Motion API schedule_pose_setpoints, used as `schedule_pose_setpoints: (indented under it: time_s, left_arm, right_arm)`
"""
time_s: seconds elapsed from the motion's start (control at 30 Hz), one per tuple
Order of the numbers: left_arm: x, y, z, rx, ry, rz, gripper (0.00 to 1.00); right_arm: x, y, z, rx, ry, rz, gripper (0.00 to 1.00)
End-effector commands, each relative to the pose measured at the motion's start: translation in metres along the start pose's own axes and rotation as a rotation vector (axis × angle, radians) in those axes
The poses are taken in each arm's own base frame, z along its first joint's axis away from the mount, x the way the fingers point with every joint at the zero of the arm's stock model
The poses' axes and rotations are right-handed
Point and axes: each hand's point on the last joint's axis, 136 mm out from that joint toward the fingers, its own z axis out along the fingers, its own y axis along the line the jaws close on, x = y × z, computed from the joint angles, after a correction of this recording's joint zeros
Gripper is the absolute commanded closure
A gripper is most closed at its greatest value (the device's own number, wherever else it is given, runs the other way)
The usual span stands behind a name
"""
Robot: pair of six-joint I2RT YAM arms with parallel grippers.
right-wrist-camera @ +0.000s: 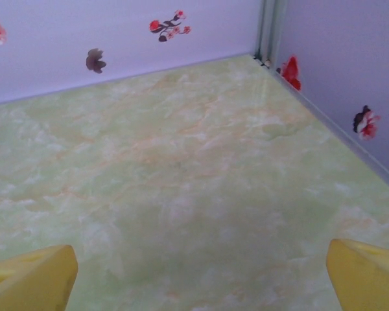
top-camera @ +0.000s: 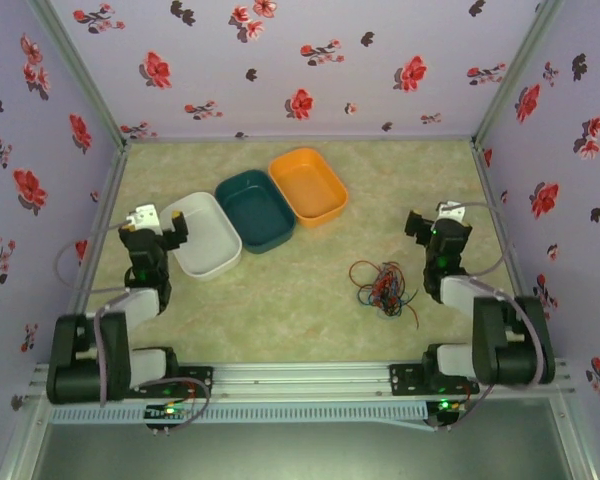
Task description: Untangle the cables
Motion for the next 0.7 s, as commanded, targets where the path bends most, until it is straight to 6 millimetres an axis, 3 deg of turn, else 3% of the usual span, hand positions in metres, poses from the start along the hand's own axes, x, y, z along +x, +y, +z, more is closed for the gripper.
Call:
schedule_pose_setpoints:
  time_s: [0.0,0.1,0.23,0.37,0.67]
  left_arm:
    - [-0.013,0.006,-0.015,-0.028,0.050,-0.063,0.00]
    - [-0.030,-0.005,-0.029,0.045,0.061,-0.108,0.00]
    - [-0.052,-0.037,-0.048,0.200,0.069,-0.180,0.00]
    - [-0.061,-0.085,-0.065,0.360,0.076,-0.234,0.00]
    - [-0.054,-0.205,-0.108,0.618,0.095,-0.180,0.00]
  right_arm:
    - [-0.007,-0.013,-0.019,0.087,0.084,0.060,0.01]
    - [-0.011,-0.022,-0.042,0.136,0.142,0.104,0.01]
    - [-0.011,-0.020,-0.072,0.130,0.218,0.162,0.01]
    - [0.004,-0.015,-0.100,0.131,0.360,0.189,0.01]
    - [0.053,0.010,-0.153,0.067,0.627,0.253,0.21]
